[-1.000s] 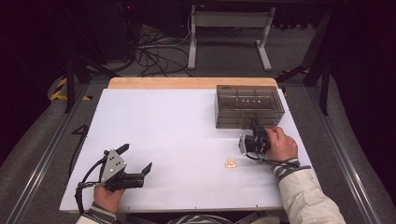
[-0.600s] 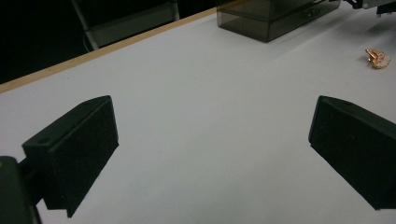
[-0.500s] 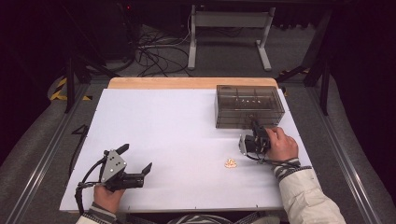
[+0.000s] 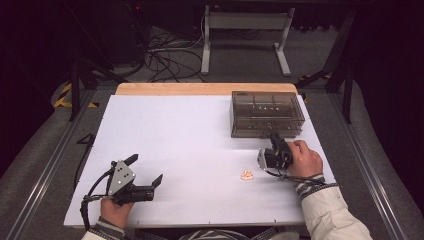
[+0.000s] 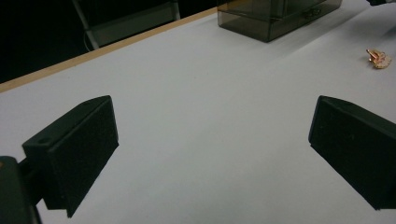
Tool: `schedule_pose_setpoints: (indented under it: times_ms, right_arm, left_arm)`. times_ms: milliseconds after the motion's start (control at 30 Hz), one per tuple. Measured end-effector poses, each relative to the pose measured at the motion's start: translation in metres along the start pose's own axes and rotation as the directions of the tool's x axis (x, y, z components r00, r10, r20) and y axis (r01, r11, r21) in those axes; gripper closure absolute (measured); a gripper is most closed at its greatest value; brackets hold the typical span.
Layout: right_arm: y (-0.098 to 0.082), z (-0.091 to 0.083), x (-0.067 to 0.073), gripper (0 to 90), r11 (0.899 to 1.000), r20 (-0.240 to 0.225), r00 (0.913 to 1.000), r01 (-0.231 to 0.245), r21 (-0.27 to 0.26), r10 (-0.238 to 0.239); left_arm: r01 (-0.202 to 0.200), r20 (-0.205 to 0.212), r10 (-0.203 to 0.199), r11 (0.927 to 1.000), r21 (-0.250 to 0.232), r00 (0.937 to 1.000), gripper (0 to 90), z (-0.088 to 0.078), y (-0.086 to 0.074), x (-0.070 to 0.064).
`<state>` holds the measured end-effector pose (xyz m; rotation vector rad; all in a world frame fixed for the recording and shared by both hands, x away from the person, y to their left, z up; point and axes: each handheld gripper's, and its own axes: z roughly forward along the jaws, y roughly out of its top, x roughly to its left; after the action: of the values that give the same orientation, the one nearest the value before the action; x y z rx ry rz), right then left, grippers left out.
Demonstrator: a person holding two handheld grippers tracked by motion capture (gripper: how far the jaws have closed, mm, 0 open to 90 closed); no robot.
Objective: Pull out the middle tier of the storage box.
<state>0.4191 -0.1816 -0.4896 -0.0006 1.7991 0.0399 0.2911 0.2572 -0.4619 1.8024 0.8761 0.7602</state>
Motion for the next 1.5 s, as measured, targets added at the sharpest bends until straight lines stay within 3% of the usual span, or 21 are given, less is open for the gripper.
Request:
schedule_pose_setpoints:
  times_ms: [333, 600, 633, 667, 700, 800, 867, 967, 1000, 1033, 1333, 1433, 1500]
  right_arm:
    - [-0.001, -0.007, 0.005, 78.8, 1.0, -0.036, 0.999, -0.025, 0.013, 0.026]
    - [-0.003, -0.009, 0.001, 75.6, 0.999, -0.041, 0.9987, -0.031, -0.009, 0.031]
    - [-0.003, -0.01, 0.0, 75.5, 0.998, -0.051, 0.9966, -0.065, -0.006, 0.065]
    - [-0.003, -0.01, 0.0, 75.5, 0.998, -0.051, 0.9966, -0.065, -0.006, 0.065]
    - [-0.002, -0.013, -0.004, 75.4, 0.993, -0.077, 0.9898, -0.12, 0.009, 0.121]
    - [-0.002, -0.018, -0.011, 72.6, 0.983, -0.106, 0.9772, -0.183, 0.017, 0.184]
    - [-0.001, -0.019, -0.013, 71.8, 0.98, -0.115, 0.9727, -0.2, 0.022, 0.201]
    - [-0.003, -0.026, -0.024, 70.5, 0.962, -0.178, 0.9461, -0.273, 0.011, 0.271]
    - [-0.003, -0.026, -0.024, 70.5, 0.962, -0.178, 0.9461, -0.273, 0.011, 0.271]
    - [-0.003, -0.028, -0.029, 68.7, 0.952, -0.207, 0.9303, -0.306, 0.017, 0.303]
    - [-0.004, -0.036, -0.041, 64.9, 0.94, -0.218, 0.9183, -0.341, -0.01, 0.33]
    - [-0.004, -0.037, -0.045, 63.3, 0.932, -0.231, 0.9086, -0.362, -0.02, 0.348]
    - [-0.005, -0.038, -0.048, 61.9, 0.924, -0.258, 0.8948, -0.383, -0.022, 0.365]
  left_arm:
    - [0.0, -0.001, 0.0, 1.0, 0.001, 1.0, 2.3, 0.0, 0.0, 0.0]
    - [0.002, -0.001, -0.002, 1.0, -0.001, 1.0, 2.3, 0.0, 0.0, 0.0]
    - [0.001, -0.001, -0.001, 1.0, -0.001, 1.0, 2.3, 0.0, 0.0, 0.0]
    - [0.001, -0.001, -0.001, 1.0, -0.001, 1.0, 2.3, 0.0, 0.0, 0.0]
    - [0.0, 0.0, 0.0, 1.0, 0.0, 1.0, 2.3, 0.0, 0.0, 0.0]
    - [0.0, -0.001, 0.0, 1.0, 0.001, 1.0, 2.2, 0.0, 0.0, 0.0]
    - [-0.001, 0.0, 0.001, 1.0, 0.001, 1.0, 2.3, 0.0, 0.0, 0.0]
    - [-0.005, -0.003, 0.005, 1.0, 0.001, 1.0, 2.3, 0.0, 0.0, 0.0]
    - [-0.005, -0.003, 0.005, 1.0, 0.001, 1.0, 2.3, 0.0, 0.0, 0.0]
    - [-0.005, -0.003, 0.005, 1.0, 0.001, 1.0, 2.3, 0.0, 0.0, 0.0]
    - [-0.007, -0.001, 0.007, 1.0, 0.001, 1.0, 2.3, 0.0, 0.0, 0.0]
    - [-0.005, -0.001, 0.005, 1.0, 0.0, 1.0, 2.3, 0.0, 0.0, 0.0]
    - [-0.006, -0.001, 0.006, 1.0, 0.0, 1.0, 2.3, 0.0, 0.0, 0.0]
